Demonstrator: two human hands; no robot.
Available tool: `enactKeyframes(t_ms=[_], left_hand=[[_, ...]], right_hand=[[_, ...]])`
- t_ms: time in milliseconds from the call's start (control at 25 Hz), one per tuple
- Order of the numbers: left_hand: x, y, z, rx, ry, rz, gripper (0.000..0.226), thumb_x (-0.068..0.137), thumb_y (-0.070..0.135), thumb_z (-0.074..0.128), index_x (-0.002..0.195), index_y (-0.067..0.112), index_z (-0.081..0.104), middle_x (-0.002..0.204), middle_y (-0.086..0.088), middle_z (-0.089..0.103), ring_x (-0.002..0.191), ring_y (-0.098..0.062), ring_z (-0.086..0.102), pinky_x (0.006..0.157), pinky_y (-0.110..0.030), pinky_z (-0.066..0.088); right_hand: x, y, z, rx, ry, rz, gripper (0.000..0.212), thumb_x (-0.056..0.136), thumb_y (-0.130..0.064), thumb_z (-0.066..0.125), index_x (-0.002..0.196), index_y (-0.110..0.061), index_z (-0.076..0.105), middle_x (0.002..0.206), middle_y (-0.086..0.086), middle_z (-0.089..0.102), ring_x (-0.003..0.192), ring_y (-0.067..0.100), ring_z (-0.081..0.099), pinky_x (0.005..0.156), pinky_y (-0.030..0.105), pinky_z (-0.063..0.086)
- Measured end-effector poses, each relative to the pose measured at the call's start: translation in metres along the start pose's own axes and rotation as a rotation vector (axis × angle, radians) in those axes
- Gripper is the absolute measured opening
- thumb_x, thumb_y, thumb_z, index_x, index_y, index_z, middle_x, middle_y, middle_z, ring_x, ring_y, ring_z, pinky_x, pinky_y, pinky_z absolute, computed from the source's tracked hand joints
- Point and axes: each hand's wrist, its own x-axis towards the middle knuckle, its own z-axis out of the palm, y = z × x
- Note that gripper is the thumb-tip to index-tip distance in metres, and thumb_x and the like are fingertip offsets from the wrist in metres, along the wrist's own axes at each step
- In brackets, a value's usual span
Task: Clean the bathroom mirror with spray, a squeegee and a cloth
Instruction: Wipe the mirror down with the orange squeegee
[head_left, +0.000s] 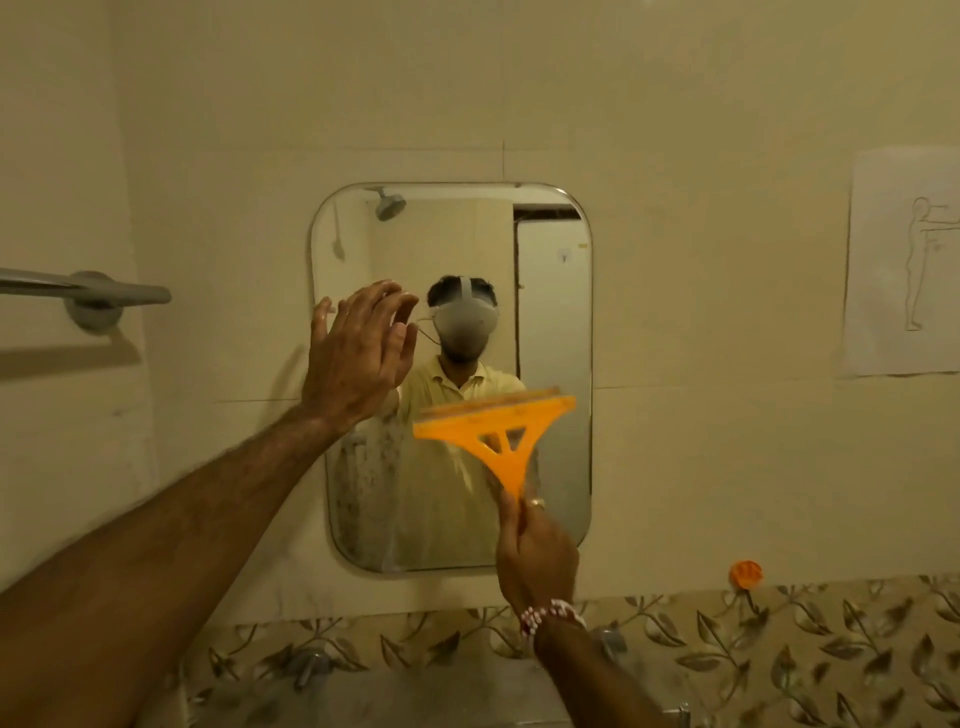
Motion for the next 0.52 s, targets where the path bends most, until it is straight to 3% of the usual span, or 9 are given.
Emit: enactKeyframes(t_ms=[120,280,400,520], left_hand=[[0.003,-0.010,-0.022,-0.039,0.016,-0.036,0.047,0.107,0.034,0.032,0.147,0.019,0.051,0.157,-0.005,0.048,0.145,-0.023,0.044,0.123,-0.061,0.018],[-0.001,-0.033,-0.044,-0.007,0.022,-0.073,0.047,0.108,0.034,0.032,0.147,0.019,0.052,0.158,-0.006,0.048,0.147,-0.024,0.043,0.125,-0.060,0.017],[-0.008,-0.051,-0.049,0.006,0.020,-0.091,0.047,0.108,0.033,0.032,0.148,0.019,0.052,0.158,-0.007,0.048,0.148,-0.024,0.043,0.125,-0.059,0.016],[-0.020,-0.063,-0.048,0.029,-0.002,-0.095,0.047,0.108,0.032,0.032,0.150,0.020,0.050,0.159,-0.006,0.047,0.148,-0.023,0.041,0.125,-0.057,0.017]], right_hand=[[0.038,-0.067,0.021,0.207,-0.060,-0.066,0.057,0.093,-0.067,0.024,0.091,-0.027,0.064,0.062,-0.011,0.056,0.057,0.009,0.057,0.051,0.026,0.044],[0.072,-0.132,0.052,0.526,-0.244,0.057,0.037,0.096,-0.059,0.038,0.078,-0.033,0.057,0.059,-0.006,0.062,0.052,0.015,0.064,0.052,0.041,0.059],[0.067,-0.133,0.069,0.493,-0.246,0.108,0.044,0.085,-0.071,0.032,0.075,-0.034,0.055,0.067,-0.004,0.061,0.063,0.027,0.067,0.060,0.046,0.059],[0.031,-0.096,0.084,0.445,-0.296,0.126,0.041,0.092,-0.063,0.038,0.067,-0.034,0.053,0.065,0.002,0.059,0.065,0.036,0.065,0.064,0.052,0.057]])
